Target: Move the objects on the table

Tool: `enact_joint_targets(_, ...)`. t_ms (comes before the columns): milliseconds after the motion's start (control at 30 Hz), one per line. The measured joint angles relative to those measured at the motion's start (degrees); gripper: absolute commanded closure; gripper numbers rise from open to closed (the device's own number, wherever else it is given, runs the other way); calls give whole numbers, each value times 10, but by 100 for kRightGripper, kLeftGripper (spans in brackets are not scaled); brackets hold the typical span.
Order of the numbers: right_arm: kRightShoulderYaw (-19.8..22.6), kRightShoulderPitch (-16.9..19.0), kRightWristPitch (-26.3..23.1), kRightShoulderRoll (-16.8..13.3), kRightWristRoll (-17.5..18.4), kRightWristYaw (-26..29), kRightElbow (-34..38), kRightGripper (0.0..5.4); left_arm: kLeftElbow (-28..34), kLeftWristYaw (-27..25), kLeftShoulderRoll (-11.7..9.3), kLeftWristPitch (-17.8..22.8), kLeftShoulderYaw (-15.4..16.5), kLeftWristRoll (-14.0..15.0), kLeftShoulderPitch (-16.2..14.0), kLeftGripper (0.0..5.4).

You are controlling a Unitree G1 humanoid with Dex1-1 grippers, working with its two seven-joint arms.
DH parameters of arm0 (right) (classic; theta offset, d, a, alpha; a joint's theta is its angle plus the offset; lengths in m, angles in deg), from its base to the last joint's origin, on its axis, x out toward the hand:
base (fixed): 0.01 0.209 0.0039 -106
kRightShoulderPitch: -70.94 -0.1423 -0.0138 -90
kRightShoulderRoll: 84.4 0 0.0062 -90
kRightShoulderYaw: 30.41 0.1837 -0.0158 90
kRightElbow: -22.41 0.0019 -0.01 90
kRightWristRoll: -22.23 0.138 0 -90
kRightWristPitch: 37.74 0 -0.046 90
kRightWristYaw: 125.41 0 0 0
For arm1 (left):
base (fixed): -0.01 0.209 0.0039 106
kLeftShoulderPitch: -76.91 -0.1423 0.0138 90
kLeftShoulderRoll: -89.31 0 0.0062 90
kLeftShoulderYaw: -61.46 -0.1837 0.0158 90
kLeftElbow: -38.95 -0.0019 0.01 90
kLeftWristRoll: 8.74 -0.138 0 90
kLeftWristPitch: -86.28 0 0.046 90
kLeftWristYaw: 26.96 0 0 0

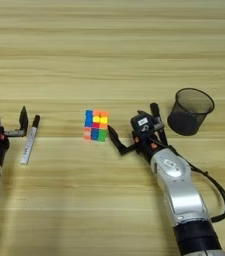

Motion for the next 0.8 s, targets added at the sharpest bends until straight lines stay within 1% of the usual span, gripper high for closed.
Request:
enact_joint_targets(67,12,0,2,0,1,-10,0,3,-1,1,0,9,-2,-2,0,0)
enact_joint_targets(167,31,-1,3,0,8,-23,-1,3,-3,1,-3,15,-9,-18,0,0)
enact_joint_targets(333,64,-6,3,4,24,-43,-2,3,-8,-6,-3,30,-24,-22,0,0)
enact_joint_targets(467,70,-6,5,6,28,-49,-2,3,-12,-15,-3,40,-37,-23,0,0)
enact_joint_targets(567,70,-6,9,8,33,-51,-2,3,-18,-28,-2,63,-46,-21,-2,0)
enact_joint_targets(800,70,-6,9,8,34,-52,-2,3,-31,-33,-3,106,-57,-23,-3,0)
